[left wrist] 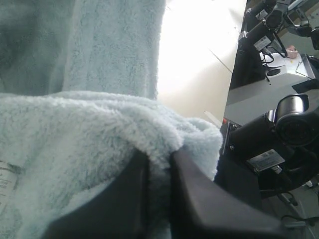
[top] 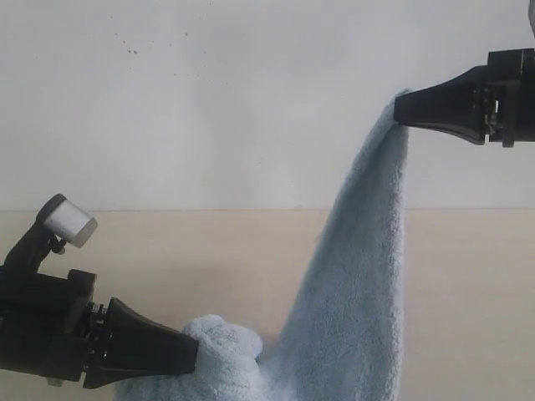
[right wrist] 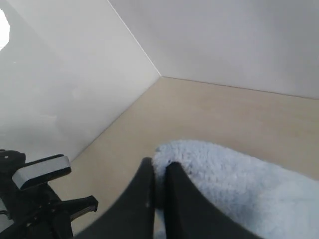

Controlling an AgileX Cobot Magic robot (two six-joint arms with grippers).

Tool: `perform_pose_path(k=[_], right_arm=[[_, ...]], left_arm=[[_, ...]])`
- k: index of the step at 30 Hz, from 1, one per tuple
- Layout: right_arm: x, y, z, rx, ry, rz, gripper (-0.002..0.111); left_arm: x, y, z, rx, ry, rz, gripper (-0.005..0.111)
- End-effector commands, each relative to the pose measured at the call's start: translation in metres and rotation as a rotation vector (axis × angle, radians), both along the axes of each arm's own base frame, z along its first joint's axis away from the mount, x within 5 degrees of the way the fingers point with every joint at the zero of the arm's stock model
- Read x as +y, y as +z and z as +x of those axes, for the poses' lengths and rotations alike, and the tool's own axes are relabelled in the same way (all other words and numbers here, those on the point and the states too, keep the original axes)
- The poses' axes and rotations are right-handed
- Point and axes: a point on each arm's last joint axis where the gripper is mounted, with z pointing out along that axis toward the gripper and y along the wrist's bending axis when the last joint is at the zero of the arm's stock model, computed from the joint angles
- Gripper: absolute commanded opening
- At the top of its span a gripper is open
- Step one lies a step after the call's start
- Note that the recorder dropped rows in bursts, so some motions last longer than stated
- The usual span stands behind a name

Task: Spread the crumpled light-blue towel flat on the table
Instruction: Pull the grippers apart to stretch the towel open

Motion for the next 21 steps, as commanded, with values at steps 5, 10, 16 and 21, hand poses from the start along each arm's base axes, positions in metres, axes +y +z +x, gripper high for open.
perform_pose_path(k=[5,10,16,21], right_arm=[[-0.001,-0.012,-0.009,0.117,0.015,-0.065,0.001],[-0.001,-0.018,-0.012,0.116,0.019,-0.073,0.001],[-0.002,-0.021,-0.011,0.122,-0.004,-0.079,0.001],[-0.004,-0.022,-0.007,0.117,-0.059,-0.097,0.001]], left_arm=[[0.007,0.003,0.003,0.007,0.010,-0.025,0.004],[0.034,0.013,0.024,-0.044,0.111,-0.006,0.004],[0.078,0.031,0.049,-0.110,0.283,0.002,0.004],[0.110,0.060,0.063,-0.149,0.412,-0.130,0.004]])
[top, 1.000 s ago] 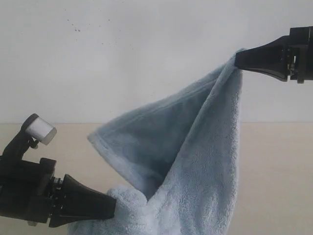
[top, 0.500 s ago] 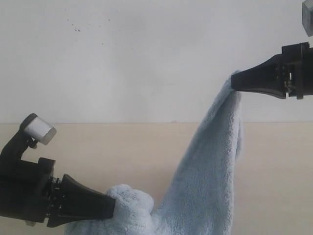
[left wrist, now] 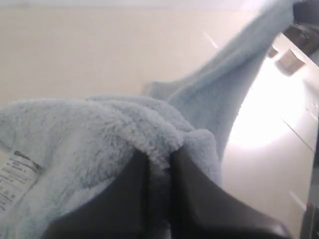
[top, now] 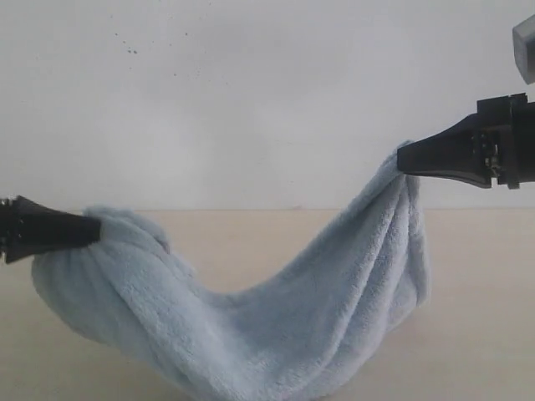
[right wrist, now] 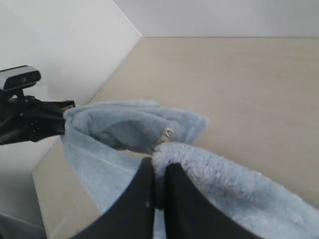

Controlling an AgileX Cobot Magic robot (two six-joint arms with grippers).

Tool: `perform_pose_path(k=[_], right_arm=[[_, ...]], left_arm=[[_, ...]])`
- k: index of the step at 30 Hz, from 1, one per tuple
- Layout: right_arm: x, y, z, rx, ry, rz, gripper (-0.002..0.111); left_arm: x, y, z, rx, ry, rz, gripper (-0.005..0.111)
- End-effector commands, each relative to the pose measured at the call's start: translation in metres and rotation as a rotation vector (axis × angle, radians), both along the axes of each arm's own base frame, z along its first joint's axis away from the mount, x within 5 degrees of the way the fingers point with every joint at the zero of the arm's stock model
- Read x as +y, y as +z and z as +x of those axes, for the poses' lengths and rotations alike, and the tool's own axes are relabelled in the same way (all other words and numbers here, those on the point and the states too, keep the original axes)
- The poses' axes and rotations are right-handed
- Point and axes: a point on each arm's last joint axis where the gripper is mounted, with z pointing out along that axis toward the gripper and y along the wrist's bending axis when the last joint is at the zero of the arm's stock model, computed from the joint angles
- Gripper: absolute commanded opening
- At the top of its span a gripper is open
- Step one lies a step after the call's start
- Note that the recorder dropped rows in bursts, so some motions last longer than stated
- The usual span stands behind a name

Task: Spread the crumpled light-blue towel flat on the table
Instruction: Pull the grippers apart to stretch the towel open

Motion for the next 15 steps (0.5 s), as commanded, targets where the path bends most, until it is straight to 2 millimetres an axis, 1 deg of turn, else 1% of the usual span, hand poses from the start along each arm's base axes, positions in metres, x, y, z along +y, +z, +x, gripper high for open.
perform_pose_path(k=[1,2,4,5,7,9,10,12,15], right_arm=[[-0.003,0.001,0.002,-0.019,-0.054,-0.016,0.001],[-0.004,0.001,0.002,-0.020,-0.062,-0.019,0.001],[-0.004,0.001,0.003,-0.020,-0.066,-0.020,0.001],[-0.004,0.001,0.003,-0.020,-0.066,-0.020,0.001],[-0.003,0.001,0.001,-0.017,-0.053,-0.014,0.001],[-0.002,0.001,0.000,-0.011,-0.033,-0.006,0.001],[-0.002,0.001,-0.001,-0.010,-0.023,-0.002,0.001],[-0.001,0.002,-0.002,0.000,-0.016,0.006,0.001],[0.000,0.002,-0.003,0.002,-0.002,0.011,0.001]], left_arm=[[0.020,0.029,0.009,-0.067,0.060,-0.154,0.004],[0.023,0.033,0.011,-0.082,0.080,-0.170,0.004],[0.025,0.035,0.012,-0.089,0.089,-0.172,0.004],[0.025,0.033,0.010,-0.083,0.076,-0.150,0.004],[0.024,0.022,0.006,-0.034,0.028,-0.074,0.004],[0.024,0.002,-0.001,0.094,0.016,-0.034,0.004],[0.026,-0.009,-0.001,0.143,0.056,-0.016,0.004],[0.026,-0.031,-0.005,0.230,0.080,-0.016,0.004],[0.025,-0.055,-0.010,0.327,0.073,-0.029,0.004]])
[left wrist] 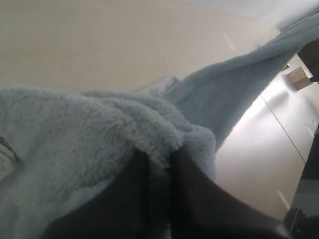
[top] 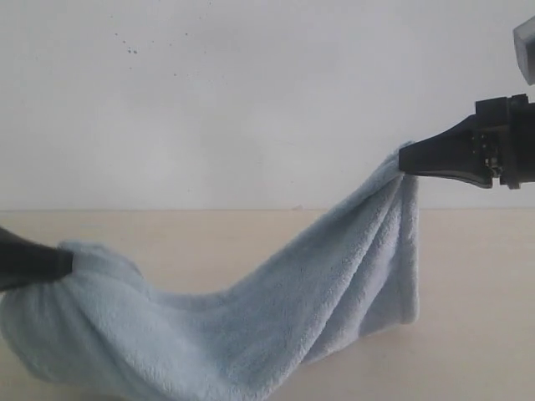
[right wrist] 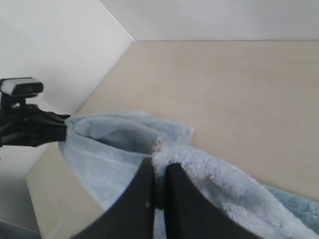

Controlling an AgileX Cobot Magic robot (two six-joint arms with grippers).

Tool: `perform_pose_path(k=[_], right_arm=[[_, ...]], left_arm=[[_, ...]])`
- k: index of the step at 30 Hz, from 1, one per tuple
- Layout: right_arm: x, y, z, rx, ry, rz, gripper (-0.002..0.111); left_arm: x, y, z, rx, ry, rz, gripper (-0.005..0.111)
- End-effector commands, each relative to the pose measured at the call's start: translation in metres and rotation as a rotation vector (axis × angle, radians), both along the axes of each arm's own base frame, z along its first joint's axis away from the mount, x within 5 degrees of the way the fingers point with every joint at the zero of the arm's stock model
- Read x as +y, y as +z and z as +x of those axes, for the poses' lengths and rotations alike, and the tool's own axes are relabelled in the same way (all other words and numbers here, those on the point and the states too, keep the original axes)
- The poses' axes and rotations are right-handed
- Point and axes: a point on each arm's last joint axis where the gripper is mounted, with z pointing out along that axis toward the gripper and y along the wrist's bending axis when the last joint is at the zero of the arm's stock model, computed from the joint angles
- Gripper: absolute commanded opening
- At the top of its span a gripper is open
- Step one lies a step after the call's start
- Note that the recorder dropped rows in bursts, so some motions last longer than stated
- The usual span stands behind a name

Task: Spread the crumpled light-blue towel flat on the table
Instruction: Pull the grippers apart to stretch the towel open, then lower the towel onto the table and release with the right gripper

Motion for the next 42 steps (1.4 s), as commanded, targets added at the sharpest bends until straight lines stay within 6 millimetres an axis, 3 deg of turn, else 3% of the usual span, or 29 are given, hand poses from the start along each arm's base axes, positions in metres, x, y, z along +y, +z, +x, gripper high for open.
perform_pose_path(k=[1,4,9,11,22,34,42], right_arm=[[0.001,0.003,-0.005,0.000,0.021,0.018,0.001],[0.002,0.004,-0.006,0.004,0.035,0.024,0.007],[0.003,0.004,-0.007,0.040,0.037,0.044,0.042],[0.003,-0.001,-0.009,0.071,0.033,0.051,0.051],[0.005,-0.046,-0.029,0.190,0.048,0.051,0.051],[-0.009,-0.061,-0.006,0.109,-0.228,-0.136,0.051],[0.013,-0.102,0.018,0.136,-0.232,-0.274,0.051]], left_arm=[[-0.001,-0.032,-0.008,0.142,0.000,-0.006,0.005],[-0.002,-0.046,-0.014,0.208,-0.020,-0.006,0.018],[-0.003,-0.052,-0.018,0.276,-0.007,-0.023,0.063],[-0.003,-0.051,-0.018,0.291,-0.001,-0.033,0.072],[-0.009,-0.031,-0.027,0.238,-0.051,-0.086,0.069],[-0.011,-0.026,-0.037,0.215,-0.048,-0.066,0.066],[-0.011,-0.025,-0.037,0.209,-0.044,-0.067,0.066]])
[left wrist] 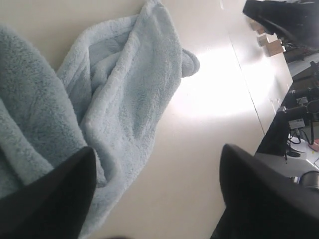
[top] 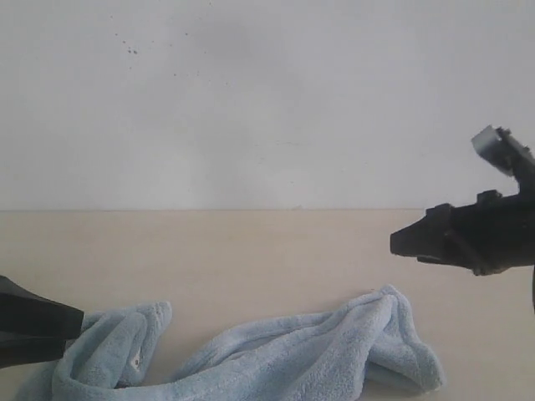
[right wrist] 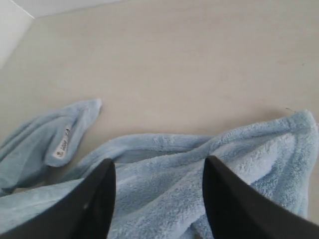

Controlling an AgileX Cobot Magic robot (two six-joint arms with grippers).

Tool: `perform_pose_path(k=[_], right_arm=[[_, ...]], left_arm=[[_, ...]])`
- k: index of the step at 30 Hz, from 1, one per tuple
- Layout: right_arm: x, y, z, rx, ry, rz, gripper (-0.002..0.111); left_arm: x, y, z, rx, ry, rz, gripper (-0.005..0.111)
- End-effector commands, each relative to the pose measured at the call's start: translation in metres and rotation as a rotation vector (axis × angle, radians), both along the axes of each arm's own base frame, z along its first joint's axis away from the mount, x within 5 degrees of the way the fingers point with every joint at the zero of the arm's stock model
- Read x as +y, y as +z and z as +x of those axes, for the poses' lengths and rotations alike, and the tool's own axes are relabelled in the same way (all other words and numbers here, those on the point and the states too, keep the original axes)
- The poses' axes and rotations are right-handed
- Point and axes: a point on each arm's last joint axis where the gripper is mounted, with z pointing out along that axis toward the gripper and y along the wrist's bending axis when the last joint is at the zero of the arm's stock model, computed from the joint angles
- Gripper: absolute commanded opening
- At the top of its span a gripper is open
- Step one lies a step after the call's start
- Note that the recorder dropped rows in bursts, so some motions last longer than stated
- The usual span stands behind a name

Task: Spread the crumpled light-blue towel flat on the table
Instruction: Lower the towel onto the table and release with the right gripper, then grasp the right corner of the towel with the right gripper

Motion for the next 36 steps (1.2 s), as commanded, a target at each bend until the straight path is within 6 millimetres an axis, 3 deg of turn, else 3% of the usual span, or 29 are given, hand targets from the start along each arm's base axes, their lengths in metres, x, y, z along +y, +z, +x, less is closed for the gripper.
perform_pose_path(k=[1,14,24,36], right_arm=[[0.010,-0.020,0.017,0.007,-0.031,-0.086,0.051],[0.033,-0.055,0.045,0.020,-0.097,-0.247,0.051],[0.024,-0.079,0.053,0.047,-0.191,-0.354,0.051],[0.025,-0.108,0.056,0.116,-0.172,-0.370,0.051]], left_arm=[[0.000,0.003,-0.001,-0.004,0.011,-0.007,0.066],[0.000,0.005,0.002,-0.035,0.038,-0.027,0.066],[0.000,0.006,0.003,-0.038,0.048,-0.036,0.065],[-0.001,0.006,0.003,-0.045,0.047,-0.042,0.065]])
